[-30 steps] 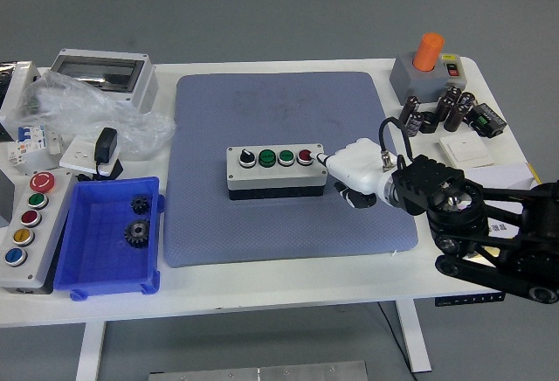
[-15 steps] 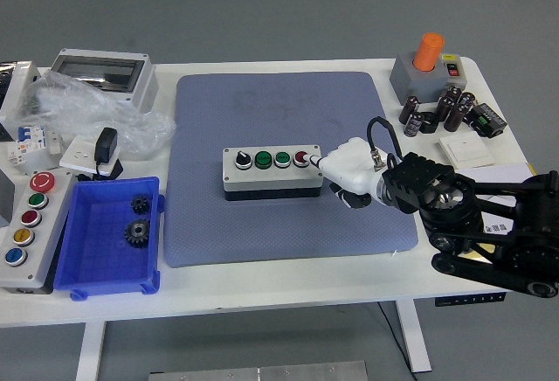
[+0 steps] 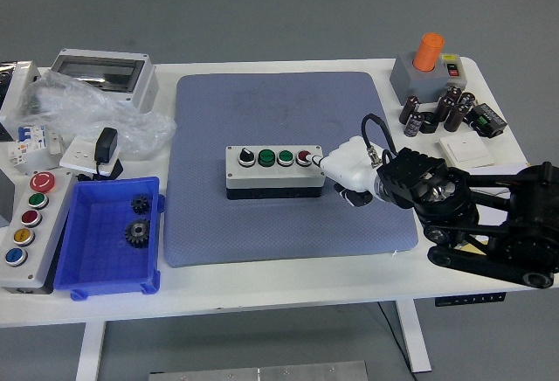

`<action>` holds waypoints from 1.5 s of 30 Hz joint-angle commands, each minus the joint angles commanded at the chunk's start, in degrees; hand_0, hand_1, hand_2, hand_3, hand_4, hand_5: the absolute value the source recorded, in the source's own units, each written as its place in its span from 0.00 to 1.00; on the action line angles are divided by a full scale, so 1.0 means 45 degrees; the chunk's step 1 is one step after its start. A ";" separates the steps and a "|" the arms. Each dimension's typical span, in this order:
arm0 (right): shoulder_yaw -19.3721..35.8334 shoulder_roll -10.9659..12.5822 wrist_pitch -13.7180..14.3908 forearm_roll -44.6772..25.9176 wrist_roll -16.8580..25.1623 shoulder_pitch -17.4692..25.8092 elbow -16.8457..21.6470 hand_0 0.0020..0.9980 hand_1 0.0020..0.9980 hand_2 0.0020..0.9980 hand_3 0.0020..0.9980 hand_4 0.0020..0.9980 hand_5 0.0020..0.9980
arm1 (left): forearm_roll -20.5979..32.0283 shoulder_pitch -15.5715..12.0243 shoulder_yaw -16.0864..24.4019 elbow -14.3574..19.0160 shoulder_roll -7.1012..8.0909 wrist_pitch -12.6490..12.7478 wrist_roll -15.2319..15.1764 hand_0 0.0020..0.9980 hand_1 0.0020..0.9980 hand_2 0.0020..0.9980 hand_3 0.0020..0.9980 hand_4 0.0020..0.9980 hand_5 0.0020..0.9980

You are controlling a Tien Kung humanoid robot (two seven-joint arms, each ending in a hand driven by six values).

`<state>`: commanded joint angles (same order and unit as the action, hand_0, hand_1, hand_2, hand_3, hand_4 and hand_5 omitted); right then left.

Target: Pick up the button,place it on the desk,press the button,press the button

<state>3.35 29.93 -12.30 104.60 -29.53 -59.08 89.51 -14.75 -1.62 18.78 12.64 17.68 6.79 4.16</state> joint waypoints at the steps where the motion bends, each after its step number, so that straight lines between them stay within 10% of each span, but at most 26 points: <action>1: 0.0018 0.0017 0.0030 -0.0012 0.0019 0.0004 0.0018 0.58 0.50 0.27 0.94 0.38 0.00 | 0.0000 -0.0003 0.0002 0.0001 0.0001 0.0003 -0.0003 0.62 0.65 0.61 0.63 0.65 0.34; 17: 0.1392 0.0485 0.2703 -0.0634 0.1859 0.0604 0.0395 0.57 0.49 0.27 0.93 0.38 0.00 | 0.0011 -0.0031 -0.0031 -0.0012 -0.0030 -0.0040 0.0012 0.62 0.65 0.61 0.63 0.65 0.34; 18: 0.1466 0.0500 0.2710 -0.0756 0.1869 0.0680 0.0372 0.54 0.56 0.55 0.89 0.64 0.19 | 0.0014 -0.0031 -0.0038 -0.0014 -0.0029 -0.0041 0.0012 0.62 0.65 0.61 0.63 0.65 0.34; 22: 0.2057 0.0574 0.2744 -0.1369 0.1882 0.1187 0.0262 0.54 0.56 0.55 0.89 0.64 0.19 | -0.0013 -0.0026 -0.0011 -0.0011 -0.0035 -0.0042 0.0012 0.62 0.65 0.61 0.63 0.65 0.34; 30: 0.4183 0.0453 0.3034 -0.1629 0.1854 0.2896 0.0127 0.75 0.71 0.74 0.87 0.75 0.34 | -0.0036 -0.0013 0.0005 -0.0011 -0.0101 -0.0042 0.0021 0.62 0.65 0.61 0.63 0.65 0.34; 45: 0.8831 -0.0495 0.5010 -0.2729 0.3904 0.6886 -0.0337 0.76 0.71 0.74 0.76 0.76 0.44 | -0.0126 -0.0010 0.0102 -0.0005 -0.0157 -0.0053 0.0025 0.62 0.65 0.61 0.63 0.65 0.34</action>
<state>43.10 27.71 10.25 92.32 -11.96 -28.10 88.00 -15.32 -1.66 19.24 12.62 16.97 6.55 4.27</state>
